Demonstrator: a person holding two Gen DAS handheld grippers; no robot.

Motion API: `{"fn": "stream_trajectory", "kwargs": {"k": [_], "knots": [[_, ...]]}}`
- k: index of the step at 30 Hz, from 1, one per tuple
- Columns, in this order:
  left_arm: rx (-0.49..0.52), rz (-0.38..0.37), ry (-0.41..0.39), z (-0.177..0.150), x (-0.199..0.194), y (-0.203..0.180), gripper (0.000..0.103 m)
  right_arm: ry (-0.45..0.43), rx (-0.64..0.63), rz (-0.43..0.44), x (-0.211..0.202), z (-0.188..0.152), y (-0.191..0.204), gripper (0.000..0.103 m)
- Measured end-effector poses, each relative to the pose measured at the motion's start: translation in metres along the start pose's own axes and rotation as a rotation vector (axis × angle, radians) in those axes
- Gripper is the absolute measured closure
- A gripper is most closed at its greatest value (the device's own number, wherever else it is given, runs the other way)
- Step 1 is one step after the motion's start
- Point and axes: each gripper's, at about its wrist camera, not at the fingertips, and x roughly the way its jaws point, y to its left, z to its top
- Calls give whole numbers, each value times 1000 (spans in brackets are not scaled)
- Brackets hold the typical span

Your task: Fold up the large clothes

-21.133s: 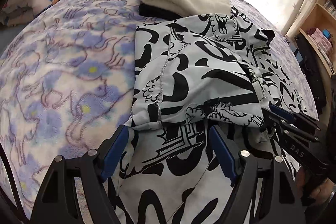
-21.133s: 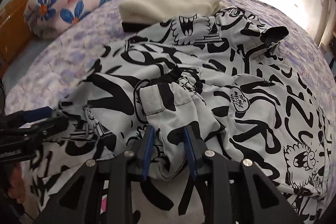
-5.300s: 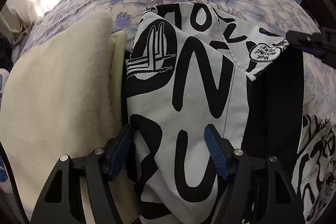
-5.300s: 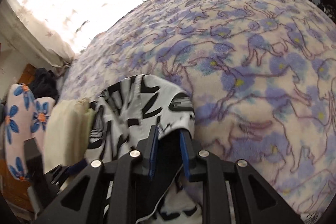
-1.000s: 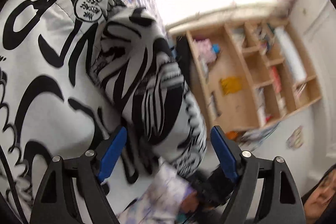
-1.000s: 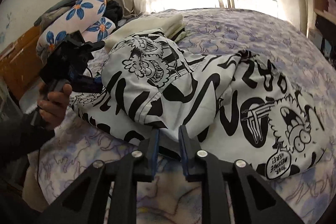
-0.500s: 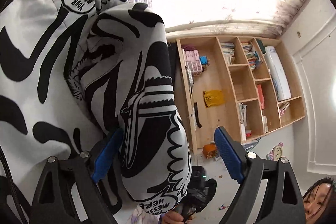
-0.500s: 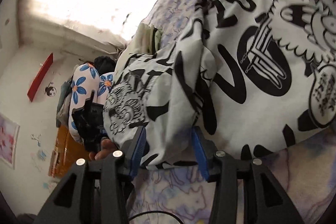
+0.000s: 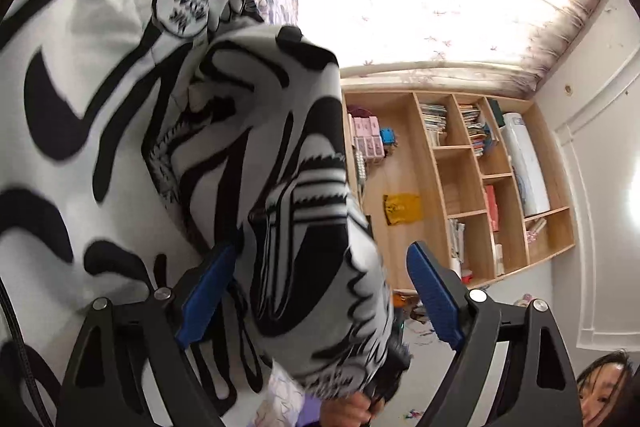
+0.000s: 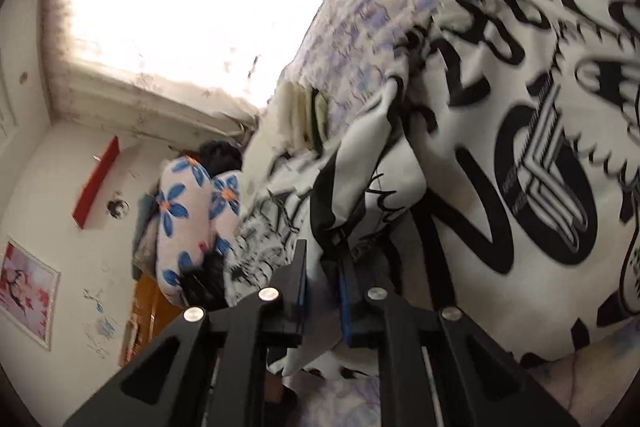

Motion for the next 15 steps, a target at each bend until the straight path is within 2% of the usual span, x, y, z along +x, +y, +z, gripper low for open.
{"fn": "stream_trajectory", "kwargs": {"k": [4, 10, 14, 15], "knots": [[-48, -44, 5, -13, 7, 13, 11, -35, 13, 41, -10, 18, 7, 91], [-85, -69, 31, -15, 38, 16, 6, -5, 74, 55, -11, 21, -5, 91], [-72, -35, 39, -12, 58, 4, 6, -7, 64, 31, -14, 19, -9, 91], [-53, -12, 28, -13, 59, -2, 13, -10, 54, 18, -15, 20, -9, 91]]}}
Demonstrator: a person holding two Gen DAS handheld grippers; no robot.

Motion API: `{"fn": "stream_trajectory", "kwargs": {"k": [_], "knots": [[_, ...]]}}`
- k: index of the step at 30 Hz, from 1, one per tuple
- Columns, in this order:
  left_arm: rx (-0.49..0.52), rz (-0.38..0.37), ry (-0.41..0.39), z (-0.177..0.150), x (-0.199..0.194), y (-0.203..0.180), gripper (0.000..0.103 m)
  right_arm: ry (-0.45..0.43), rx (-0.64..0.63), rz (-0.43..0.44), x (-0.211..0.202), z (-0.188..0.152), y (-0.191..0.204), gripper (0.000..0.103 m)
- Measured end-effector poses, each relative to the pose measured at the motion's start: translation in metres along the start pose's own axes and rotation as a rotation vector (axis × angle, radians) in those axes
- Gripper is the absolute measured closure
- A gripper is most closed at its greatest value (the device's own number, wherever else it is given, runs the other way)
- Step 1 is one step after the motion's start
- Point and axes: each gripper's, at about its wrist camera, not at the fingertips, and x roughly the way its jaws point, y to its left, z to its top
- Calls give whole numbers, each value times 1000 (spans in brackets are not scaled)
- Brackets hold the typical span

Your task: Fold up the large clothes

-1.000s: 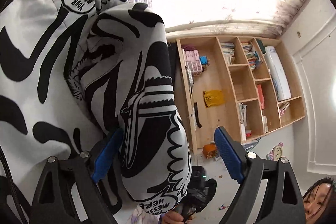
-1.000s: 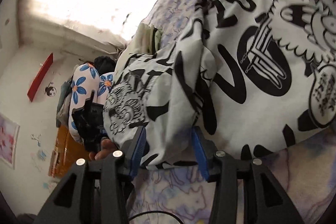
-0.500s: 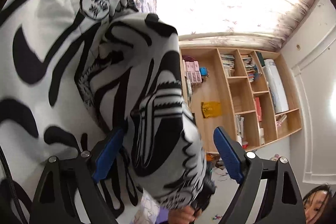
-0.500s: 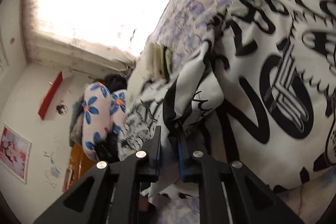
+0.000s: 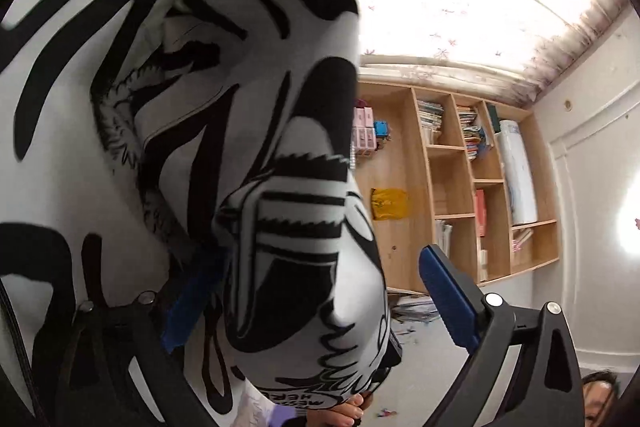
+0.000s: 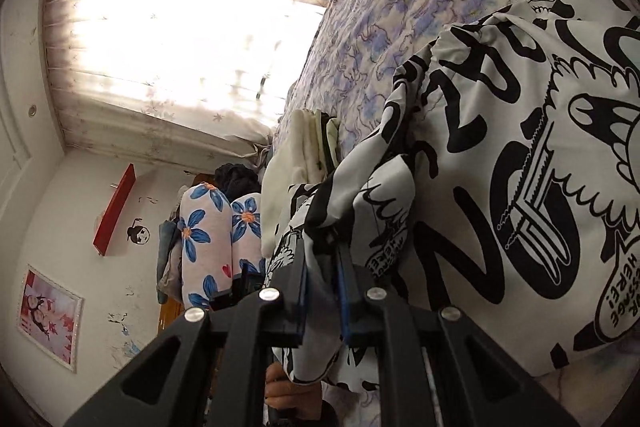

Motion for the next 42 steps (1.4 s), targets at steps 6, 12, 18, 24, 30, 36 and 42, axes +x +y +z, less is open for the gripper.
{"fn": "stream_trajectory", "kwargs": {"k": [6, 12, 18, 24, 30, 36, 42], "knots": [[184, 315, -63, 4, -6, -57, 83, -13, -136, -138, 0, 10, 9, 96], [464, 626, -155, -13, 1, -136, 95, -81, -386, -261, 6, 15, 47, 97], [485, 956, -175, -47, 12, -121, 98, 42, -470, -562, 41, -8, 2, 97], [384, 1024, -126, -75, 3, -51, 96, 88, -503, -657, 42, -45, -47, 99], [370, 963, -152, -75, -23, -50, 96, 10, -611, -673, 22, -64, -19, 99], [432, 1045, -120, -87, -27, -48, 96, 88, -623, -693, 25, -73, -24, 98], [551, 1127, -132, -99, -12, -76, 92, 21, -584, -692, 6, -73, -12, 92]]}}
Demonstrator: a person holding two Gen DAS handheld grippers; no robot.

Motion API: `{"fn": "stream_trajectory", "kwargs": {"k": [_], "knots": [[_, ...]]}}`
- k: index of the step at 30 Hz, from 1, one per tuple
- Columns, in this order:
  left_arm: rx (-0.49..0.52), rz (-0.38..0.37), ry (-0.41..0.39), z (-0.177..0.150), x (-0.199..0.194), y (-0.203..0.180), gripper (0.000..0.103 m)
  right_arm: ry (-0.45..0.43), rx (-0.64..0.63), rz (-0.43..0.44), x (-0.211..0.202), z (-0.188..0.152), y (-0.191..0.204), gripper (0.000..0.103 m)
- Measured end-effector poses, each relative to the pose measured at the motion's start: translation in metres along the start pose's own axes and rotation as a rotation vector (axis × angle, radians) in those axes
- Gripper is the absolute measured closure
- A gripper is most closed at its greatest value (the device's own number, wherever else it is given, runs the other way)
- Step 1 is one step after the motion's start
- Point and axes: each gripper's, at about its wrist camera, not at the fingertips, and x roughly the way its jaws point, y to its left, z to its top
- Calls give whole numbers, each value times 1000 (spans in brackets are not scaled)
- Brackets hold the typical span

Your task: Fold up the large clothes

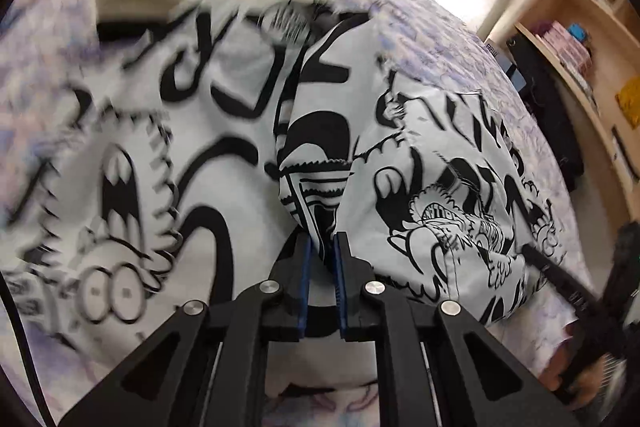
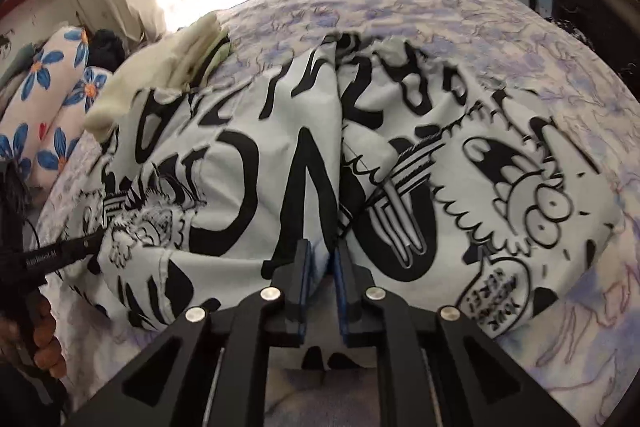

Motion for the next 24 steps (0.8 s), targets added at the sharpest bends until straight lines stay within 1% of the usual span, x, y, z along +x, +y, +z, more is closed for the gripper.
{"fn": "stream_trajectory", "kwargs": {"k": [2, 3, 5, 6, 8, 10, 13, 14, 16, 17, 18, 19, 21, 24], "knots": [[17, 9, -35, 3, -13, -5, 88, -41, 11, -14, -13, 2, 3, 91], [20, 14, -67, 3, -23, -9, 87, -56, 7, -22, -18, 1, 7, 91], [21, 4, -112, 4, -37, -13, 86, -105, -26, -42, -27, 1, 20, 91], [21, -14, -130, 5, -43, -16, 86, -123, -47, -39, -30, 1, 28, 91], [28, -79, -145, 7, -44, -25, 84, -160, -85, -33, -32, 4, 45, 91], [43, -124, -121, 7, -35, -37, 84, -157, -121, 25, -26, 8, 60, 91], [63, -170, -24, 1, -10, -49, 84, -101, -169, 122, -7, 6, 80, 91], [69, -163, 11, -3, -1, -50, 84, -87, -198, 112, 1, 3, 85, 91], [84, -127, 65, -9, 16, -50, 84, -38, -266, 28, 22, -5, 90, 91], [90, -104, 92, -14, 25, -47, 84, -17, -288, -24, 31, -10, 87, 93], [87, -110, 98, -16, 28, -43, 84, -7, -291, -49, 36, -14, 80, 94], [75, -124, 99, -16, 29, -39, 84, -7, -280, -56, 37, -16, 73, 94], [50, -152, 104, -15, 27, -32, 84, -11, -230, -42, 32, -14, 57, 94], [35, -169, 104, -9, 18, -26, 84, -11, -186, -9, 19, -7, 46, 95]]}}
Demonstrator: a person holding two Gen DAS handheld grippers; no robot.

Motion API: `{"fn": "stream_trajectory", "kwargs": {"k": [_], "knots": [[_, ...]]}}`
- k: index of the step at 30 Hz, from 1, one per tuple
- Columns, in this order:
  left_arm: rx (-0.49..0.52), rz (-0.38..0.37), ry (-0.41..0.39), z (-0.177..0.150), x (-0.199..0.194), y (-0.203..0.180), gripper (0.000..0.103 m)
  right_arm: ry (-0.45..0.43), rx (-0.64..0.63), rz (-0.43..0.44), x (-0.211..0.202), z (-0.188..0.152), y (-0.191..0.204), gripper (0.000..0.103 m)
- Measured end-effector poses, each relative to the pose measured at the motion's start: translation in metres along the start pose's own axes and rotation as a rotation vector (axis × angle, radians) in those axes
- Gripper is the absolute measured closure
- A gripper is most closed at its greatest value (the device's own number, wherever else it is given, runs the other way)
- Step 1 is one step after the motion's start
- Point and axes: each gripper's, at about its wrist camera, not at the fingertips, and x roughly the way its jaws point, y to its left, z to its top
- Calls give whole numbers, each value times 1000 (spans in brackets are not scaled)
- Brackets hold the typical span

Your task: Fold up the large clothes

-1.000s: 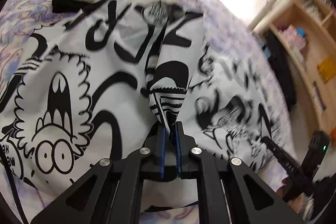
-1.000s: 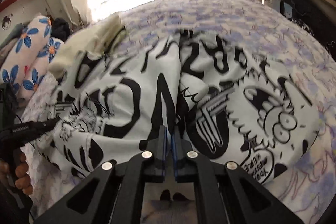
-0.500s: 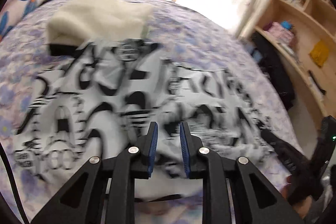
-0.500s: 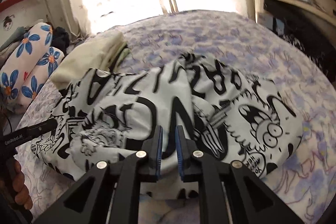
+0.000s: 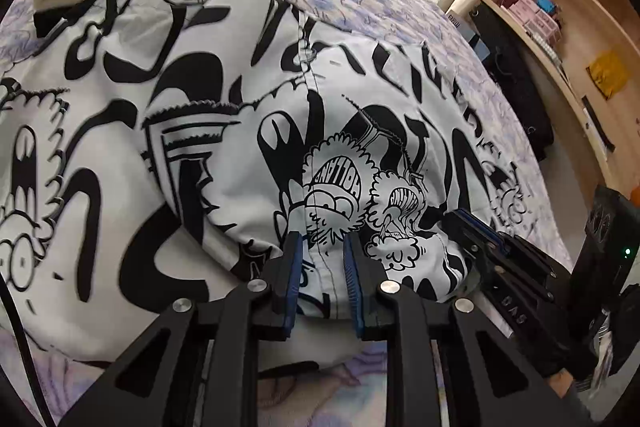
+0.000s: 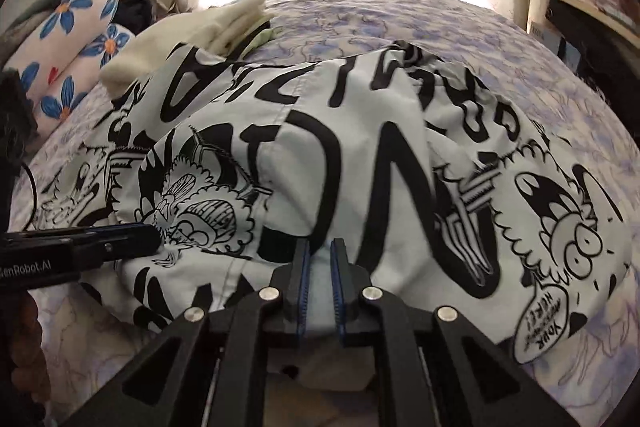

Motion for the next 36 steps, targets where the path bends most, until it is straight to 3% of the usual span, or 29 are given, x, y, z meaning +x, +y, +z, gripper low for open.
{"fn": "stream_trajectory", "kwargs": {"k": [4, 7, 13, 16, 17, 18, 19, 22, 29, 34, 36], "knots": [[73, 13, -89, 22, -21, -10, 83, -52, -10, 26, -10, 23, -1, 94], [78, 42, -138, 53, -14, -16, 80, -91, -10, 49, -1, 54, 5, 94], [17, 126, -203, 125, 20, 1, 80, -98, 25, 85, 45, 116, 15, 94], [-53, 171, -205, 148, 36, 25, 81, -67, 59, 24, 80, 134, 3, 94], [-69, 179, -193, 150, 45, 32, 86, -45, 78, -19, 92, 135, -7, 94], [-83, 203, -173, 149, 51, 41, 99, -27, 97, -51, 99, 133, -17, 94], [-90, 221, -156, 146, 56, 48, 102, -11, 122, -74, 107, 129, -30, 95], [-145, 166, -158, 129, 66, 74, 102, -20, 200, -7, 107, 113, -56, 97], [-195, 144, -149, 121, 56, 81, 102, -22, 181, -44, 89, 106, -55, 96], [-157, 190, -156, 110, 19, 68, 91, -41, 177, 8, 57, 95, -46, 96], [-146, 212, -162, 101, 0, 62, 72, -44, 170, 28, 41, 90, -38, 96]]}}
